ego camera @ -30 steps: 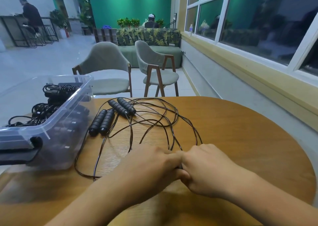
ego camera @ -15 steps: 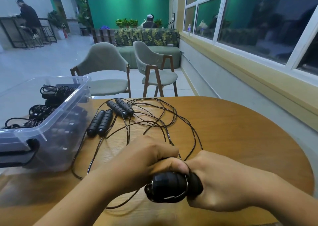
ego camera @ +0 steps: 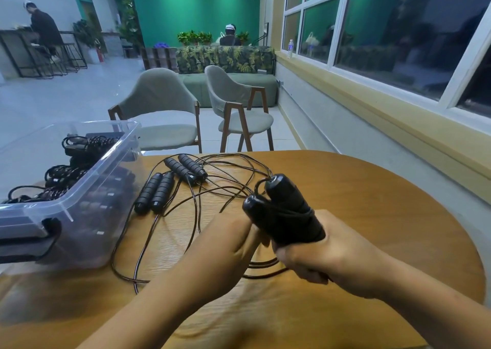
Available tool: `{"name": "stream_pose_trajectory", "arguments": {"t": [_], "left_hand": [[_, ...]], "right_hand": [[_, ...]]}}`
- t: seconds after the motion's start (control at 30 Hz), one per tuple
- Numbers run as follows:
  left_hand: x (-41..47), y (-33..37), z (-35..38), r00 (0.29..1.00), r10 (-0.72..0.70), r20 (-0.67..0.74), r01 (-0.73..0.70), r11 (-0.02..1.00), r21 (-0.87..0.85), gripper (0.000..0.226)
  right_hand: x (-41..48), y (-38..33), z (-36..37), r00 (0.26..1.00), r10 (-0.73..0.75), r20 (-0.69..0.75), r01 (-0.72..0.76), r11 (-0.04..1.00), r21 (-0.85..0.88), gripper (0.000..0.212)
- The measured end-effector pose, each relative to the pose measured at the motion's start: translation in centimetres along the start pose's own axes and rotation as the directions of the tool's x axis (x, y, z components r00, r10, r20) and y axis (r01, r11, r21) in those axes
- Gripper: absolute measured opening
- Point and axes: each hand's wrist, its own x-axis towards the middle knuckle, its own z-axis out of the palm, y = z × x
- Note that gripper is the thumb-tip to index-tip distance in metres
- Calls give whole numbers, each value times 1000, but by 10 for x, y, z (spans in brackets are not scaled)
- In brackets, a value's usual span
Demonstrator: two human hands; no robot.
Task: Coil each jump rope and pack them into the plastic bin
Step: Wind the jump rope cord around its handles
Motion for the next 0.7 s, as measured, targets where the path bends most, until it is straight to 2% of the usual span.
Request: {"name": "stream_pose_trajectory", "arguments": {"t": [0.07, 0.17, 0.2, 0.27, 0.3, 0.37, 0.47, 0.53, 0.6, 0.7], "left_hand": [[2, 1, 3, 999, 35, -27, -36, 999, -18, 28], [7, -10, 12, 998, 60, -21, -61, 998, -26, 31], [8, -11, 14, 998, 67, -11, -67, 997, -39, 32], [7, -9, 14, 999, 41, 15, -40, 998, -41, 32], [6, -7, 13, 999, 25, 24, -24, 999, -32, 32], [5, -4, 14, 999, 7, 43, -6, 1000, -26, 33], [4, -4, 18, 999, -9, 51, 9, 1000, 6, 39], [3, -5, 18, 999, -19, 50, 17, 999, 39, 42], [4, -6, 16, 997, -20, 68, 16, 998, 56, 42], [3, -4, 9, 997, 3, 77, -12, 993, 118, 37]], "right_hand": [[1, -1, -2, 997, -20, -68, 22, 999, 25, 25], [3, 3, -5, 987, -52, -153, 50, 999, -14, 32], [3, 3, -5, 983, -63, -172, 61, 998, -18, 27], [3, 6, -5, 979, -85, -188, 84, 996, -9, 4], [4, 6, -6, 974, -88, -209, 89, 996, -7, 13], [5, 7, -9, 963, -74, -261, 86, 996, 36, 7], [7, 10, -19, 945, -5, -327, 30, 997, 70, 48], [9, 11, -25, 927, 26, -373, -4, 998, 60, 56], [11, 13, -31, 918, 55, -394, -48, 998, 28, 49], [12, 16, -35, 914, 101, -392, -125, 992, -35, 24]]}}
